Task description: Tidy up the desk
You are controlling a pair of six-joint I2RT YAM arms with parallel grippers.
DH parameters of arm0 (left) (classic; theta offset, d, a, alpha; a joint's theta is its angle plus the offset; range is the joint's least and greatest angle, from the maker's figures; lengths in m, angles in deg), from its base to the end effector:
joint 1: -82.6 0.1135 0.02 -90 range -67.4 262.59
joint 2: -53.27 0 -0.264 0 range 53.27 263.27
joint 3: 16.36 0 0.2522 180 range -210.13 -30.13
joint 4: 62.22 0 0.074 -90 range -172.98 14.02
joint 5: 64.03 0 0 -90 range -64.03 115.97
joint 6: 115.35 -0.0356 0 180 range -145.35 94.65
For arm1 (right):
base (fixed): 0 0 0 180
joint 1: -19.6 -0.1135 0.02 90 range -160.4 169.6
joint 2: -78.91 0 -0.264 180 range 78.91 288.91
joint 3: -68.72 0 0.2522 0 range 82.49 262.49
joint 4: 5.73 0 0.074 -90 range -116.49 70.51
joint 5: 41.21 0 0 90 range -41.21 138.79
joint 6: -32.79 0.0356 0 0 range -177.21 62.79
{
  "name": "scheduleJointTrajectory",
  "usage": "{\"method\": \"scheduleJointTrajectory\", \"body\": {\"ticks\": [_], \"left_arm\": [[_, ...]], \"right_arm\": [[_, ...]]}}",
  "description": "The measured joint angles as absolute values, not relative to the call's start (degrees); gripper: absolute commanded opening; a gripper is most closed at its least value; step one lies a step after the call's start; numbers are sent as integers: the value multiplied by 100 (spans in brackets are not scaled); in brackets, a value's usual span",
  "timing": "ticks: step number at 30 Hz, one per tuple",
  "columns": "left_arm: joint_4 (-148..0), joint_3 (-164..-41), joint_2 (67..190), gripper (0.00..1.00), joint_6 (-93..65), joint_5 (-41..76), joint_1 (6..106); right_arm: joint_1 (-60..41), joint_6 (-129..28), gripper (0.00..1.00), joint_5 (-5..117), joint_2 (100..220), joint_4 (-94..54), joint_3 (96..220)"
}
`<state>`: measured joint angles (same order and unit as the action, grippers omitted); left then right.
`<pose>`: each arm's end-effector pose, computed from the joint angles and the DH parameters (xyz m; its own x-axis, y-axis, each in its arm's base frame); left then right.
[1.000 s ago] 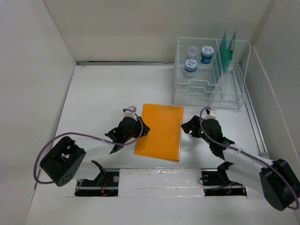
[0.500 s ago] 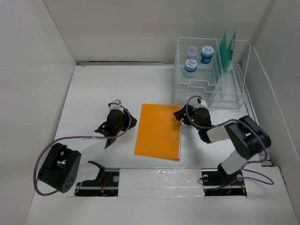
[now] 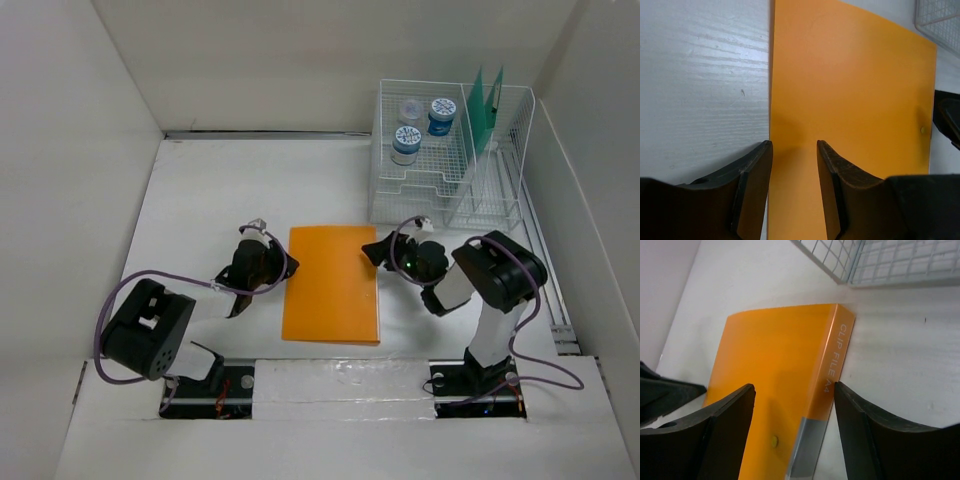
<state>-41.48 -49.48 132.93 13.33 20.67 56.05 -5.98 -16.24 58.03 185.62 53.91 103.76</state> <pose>0.2174 -0.1123 0.1425 -0.6286 -0.3816 -0.6777 0.1622 0.7879 -0.5941 0.2519 0.1269 0.1042 -0.5142 0.4713 -0.7165 -0.3055 0.6800 0.6665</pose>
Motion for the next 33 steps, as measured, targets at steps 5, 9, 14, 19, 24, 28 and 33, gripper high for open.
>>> {"method": "scheduleJointTrajectory", "body": {"ticks": [5,9,14,19,24,28,33], "left_arm": [[-3779,-4917,13457,35,1330,2298,5594],[-3689,-4896,13470,33,1302,2550,5601],[-3600,-4843,13503,18,1344,2449,5555],[-3460,-4813,13527,3,1422,2180,5522],[-3562,-4732,13535,0,1490,1796,5369],[-3702,-4727,13435,0,1499,1758,5369],[-3772,-4725,13402,0,1499,1743,5369]], "right_arm": [[-598,-1677,58,6109,18311,5365,10101],[-598,-1690,56,6465,18134,5297,9998],[-677,-1298,34,7269,18256,5385,9692],[-716,-665,27,7836,18776,5645,9690],[-843,-330,46,8220,19021,6038,9902],[-900,-450,47,8244,18818,5820,9895],[-1018,-1338,57,7595,17152,4119,10173]]}}
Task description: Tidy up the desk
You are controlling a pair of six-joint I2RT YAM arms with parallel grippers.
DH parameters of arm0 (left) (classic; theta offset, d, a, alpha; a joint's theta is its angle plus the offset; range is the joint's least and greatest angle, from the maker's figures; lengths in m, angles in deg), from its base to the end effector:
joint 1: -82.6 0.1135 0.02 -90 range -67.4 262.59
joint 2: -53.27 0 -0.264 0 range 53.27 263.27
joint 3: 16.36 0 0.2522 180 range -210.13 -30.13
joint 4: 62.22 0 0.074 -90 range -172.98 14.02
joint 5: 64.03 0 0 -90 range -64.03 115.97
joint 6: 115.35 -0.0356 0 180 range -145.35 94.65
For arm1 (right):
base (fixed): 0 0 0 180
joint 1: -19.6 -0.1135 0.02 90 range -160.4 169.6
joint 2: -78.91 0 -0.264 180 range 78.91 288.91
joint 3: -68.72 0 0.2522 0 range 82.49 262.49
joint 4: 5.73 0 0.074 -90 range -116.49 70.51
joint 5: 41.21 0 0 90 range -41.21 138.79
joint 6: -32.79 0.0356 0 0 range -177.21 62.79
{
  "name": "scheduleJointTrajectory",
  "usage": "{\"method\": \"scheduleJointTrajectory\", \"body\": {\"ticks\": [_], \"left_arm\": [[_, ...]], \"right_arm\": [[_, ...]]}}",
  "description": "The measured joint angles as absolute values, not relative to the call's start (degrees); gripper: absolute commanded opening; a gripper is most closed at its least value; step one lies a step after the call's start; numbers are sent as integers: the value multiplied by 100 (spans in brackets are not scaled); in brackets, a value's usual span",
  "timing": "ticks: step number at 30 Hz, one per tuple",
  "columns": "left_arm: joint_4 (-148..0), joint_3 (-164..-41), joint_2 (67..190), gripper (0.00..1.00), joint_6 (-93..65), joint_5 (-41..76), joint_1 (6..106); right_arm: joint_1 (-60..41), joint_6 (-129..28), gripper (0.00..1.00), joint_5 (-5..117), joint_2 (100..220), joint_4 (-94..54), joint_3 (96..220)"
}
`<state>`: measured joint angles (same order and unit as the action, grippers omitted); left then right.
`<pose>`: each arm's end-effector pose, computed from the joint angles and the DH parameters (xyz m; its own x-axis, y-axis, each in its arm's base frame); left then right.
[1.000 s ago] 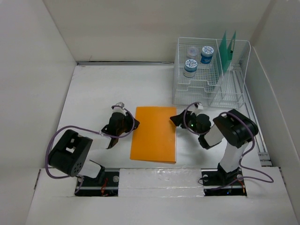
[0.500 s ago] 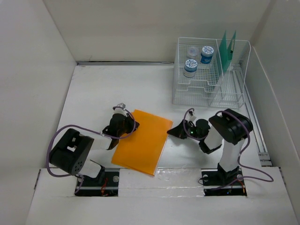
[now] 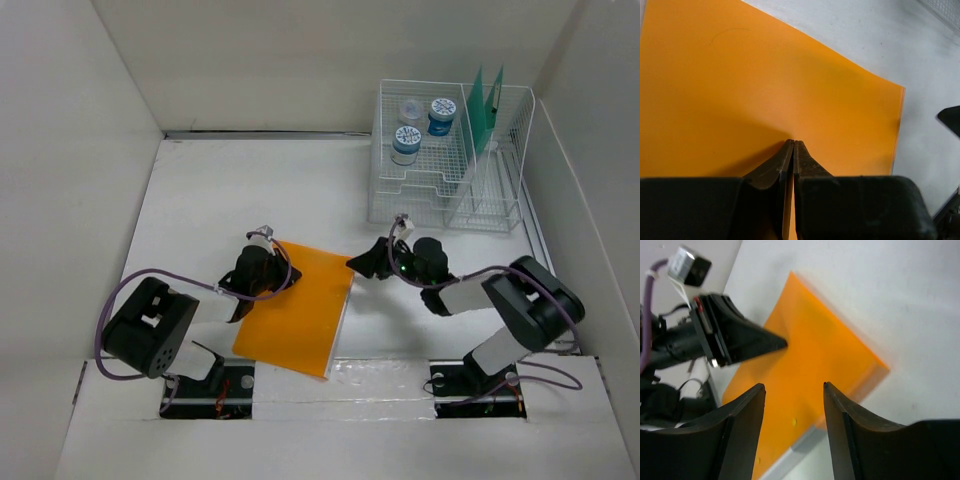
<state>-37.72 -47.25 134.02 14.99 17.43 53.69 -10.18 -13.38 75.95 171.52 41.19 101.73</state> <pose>0.2065 -0.1201 0.1345 -0.6713 -0.3606 -0.6476 0.2112 0.7444 -0.6334 0.2200 0.1446 0.1365 -0.7111 0.3030 -0.6344 -0.4657 0.4730 0.7479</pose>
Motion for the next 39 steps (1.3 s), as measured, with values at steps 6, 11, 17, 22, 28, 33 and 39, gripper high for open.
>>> {"method": "scheduleJointTrajectory", "body": {"ticks": [6,11,17,22,28,33,39], "left_arm": [[-3768,-4725,13411,0,1501,1708,5369],[-3770,-4725,13411,0,1499,1708,5369],[-3770,-4725,13411,0,1499,1704,5369],[-3766,-4721,13411,0,1501,1691,5369],[-3726,-4697,13409,0,1507,1647,5369],[-3650,-4660,13409,0,1529,1629,5369],[-3584,-4627,13409,0,1540,1579,5369]], "right_arm": [[-1420,-2037,68,6214,16457,2382,10857],[-1361,-2348,72,5482,16897,1066,11257],[-1348,-2629,60,5744,17360,887,11775],[-1518,-2592,58,6124,17463,1009,11760],[-1778,-2549,62,5680,17041,561,11565],[-1879,-2420,57,5305,16750,113,11467],[-2012,-2201,44,5405,17378,325,11957]]}}
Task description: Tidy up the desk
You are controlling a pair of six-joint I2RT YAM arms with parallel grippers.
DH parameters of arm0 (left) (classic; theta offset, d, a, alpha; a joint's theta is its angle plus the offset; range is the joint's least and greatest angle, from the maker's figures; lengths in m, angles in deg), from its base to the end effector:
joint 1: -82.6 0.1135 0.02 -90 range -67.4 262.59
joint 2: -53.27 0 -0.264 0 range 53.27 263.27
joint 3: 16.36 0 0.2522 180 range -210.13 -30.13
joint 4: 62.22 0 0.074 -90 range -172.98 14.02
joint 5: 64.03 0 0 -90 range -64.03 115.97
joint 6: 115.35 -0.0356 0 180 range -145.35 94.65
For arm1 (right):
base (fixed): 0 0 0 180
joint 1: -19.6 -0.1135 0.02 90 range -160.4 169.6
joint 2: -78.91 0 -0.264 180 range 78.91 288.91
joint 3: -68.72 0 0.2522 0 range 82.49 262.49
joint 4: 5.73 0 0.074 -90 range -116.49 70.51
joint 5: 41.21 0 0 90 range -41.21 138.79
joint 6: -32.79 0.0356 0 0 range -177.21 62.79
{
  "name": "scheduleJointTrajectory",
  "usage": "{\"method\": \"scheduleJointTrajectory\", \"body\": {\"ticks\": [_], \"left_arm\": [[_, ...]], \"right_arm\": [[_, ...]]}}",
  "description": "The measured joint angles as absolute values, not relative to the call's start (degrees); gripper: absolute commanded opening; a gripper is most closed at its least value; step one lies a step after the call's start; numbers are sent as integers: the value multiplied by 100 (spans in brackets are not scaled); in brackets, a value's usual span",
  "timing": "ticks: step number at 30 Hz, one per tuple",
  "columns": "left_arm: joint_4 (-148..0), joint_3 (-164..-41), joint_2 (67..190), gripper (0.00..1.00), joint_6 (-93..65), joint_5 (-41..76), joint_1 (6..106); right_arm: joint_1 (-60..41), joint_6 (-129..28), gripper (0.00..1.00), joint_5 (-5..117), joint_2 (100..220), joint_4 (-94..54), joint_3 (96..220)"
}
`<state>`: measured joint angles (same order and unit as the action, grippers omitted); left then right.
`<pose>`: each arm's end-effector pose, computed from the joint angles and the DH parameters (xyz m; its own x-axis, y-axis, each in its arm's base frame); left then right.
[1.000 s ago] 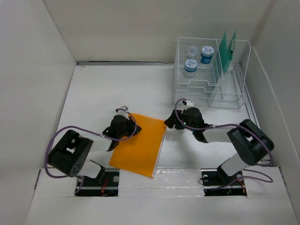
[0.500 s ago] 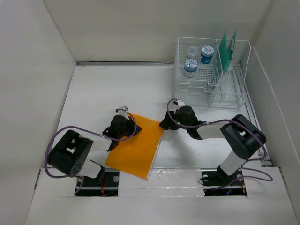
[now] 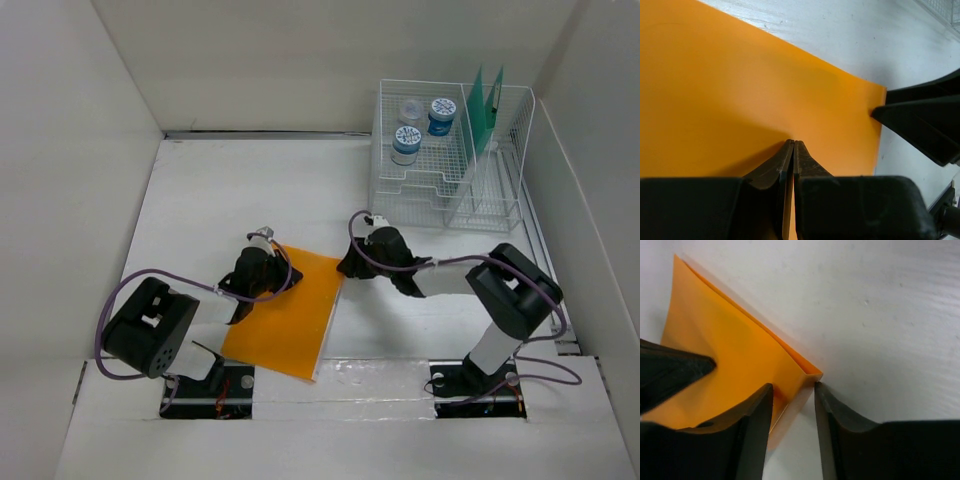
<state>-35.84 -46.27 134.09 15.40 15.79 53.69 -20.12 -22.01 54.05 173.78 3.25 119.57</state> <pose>0.2036 -0.1196 0.1331 -0.6778 -0.3596 -0.6413 0.2299 0.7248 -0.6494 0.2390 0.2028 0.1385 -0.7610 0.1141 -0.6387 -0.3126 0.7982 0.5150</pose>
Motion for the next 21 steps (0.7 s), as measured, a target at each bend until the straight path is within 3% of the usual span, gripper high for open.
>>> {"method": "scheduleJointTrajectory", "body": {"ticks": [6,9,12,13,19,21], "left_arm": [[-3676,-4620,13347,0,1497,1564,5306],[-3919,-4625,13148,0,1433,1647,5174],[-4397,-4714,12783,21,1304,1900,4829],[-4592,-4806,12679,37,1254,1999,4652],[-5724,-5916,12324,64,885,2731,3266],[-5975,-6275,12318,68,799,2971,2877]], "right_arm": [[-1984,-1812,0,5486,17907,832,12166],[-1925,-1574,0,5473,17957,944,12112],[-1921,-1491,0,5431,17944,957,12096],[-1923,-1486,0,5407,17915,930,12096],[-1921,-1591,0,5029,17312,141,12151],[-1912,-1698,0,4887,17045,-204,12284]]}}
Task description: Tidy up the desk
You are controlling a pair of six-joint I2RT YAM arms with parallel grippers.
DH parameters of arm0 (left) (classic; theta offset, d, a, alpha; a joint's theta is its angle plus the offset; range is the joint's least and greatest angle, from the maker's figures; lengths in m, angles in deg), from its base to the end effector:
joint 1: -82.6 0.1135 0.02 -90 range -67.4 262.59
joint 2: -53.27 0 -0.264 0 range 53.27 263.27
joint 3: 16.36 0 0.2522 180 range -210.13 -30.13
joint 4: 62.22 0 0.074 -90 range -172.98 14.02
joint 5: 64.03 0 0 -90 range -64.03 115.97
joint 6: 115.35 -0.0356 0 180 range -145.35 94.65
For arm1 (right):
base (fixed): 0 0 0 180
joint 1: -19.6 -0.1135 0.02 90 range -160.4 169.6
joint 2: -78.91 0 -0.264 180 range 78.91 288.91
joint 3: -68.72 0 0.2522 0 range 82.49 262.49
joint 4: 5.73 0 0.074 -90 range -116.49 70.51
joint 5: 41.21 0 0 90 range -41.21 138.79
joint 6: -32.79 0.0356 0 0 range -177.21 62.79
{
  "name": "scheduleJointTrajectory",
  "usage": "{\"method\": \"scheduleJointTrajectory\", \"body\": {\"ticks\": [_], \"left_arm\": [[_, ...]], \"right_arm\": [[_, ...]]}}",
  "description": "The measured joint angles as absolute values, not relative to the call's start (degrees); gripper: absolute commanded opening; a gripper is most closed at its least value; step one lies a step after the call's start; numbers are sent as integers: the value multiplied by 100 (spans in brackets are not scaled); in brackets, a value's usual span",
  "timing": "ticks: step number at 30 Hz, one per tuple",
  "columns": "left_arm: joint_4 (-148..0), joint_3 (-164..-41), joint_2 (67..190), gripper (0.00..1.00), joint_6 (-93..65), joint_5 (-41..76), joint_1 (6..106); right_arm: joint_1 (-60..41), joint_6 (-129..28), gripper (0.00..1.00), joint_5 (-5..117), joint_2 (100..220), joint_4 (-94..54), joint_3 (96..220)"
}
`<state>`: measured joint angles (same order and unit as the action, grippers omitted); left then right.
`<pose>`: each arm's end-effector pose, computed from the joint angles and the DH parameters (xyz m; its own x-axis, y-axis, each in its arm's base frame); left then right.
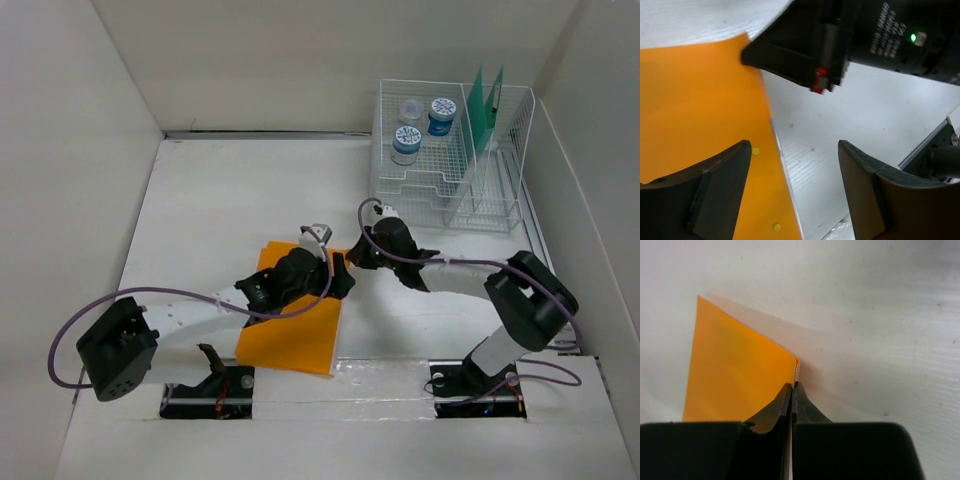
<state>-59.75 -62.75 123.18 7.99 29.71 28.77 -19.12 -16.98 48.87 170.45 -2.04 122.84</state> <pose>0.1570 -0.2108 0.2215 -0.6001 -0.1084 -0.7926 0.5265 0.6924 -0.4934 0.2485 0.1993 0.1633 -0.7353 0.2383 -0.6344 -0.1984 0.8194 0.5377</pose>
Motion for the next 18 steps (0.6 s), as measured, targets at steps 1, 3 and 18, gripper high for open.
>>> {"method": "scheduleJointTrajectory", "body": {"ticks": [1,3,18], "left_arm": [[-6074,-6417,12346,68,764,3107,2698],[-6227,-6631,12480,68,716,3352,2405],[-7656,-8327,14783,21,1173,6392,646]], "right_arm": [[-1912,-1795,0,4795,16956,-431,12350],[-1903,-1843,0,4771,16748,-523,12520],[-1453,-1991,0,5058,15979,-1459,12566]]}}
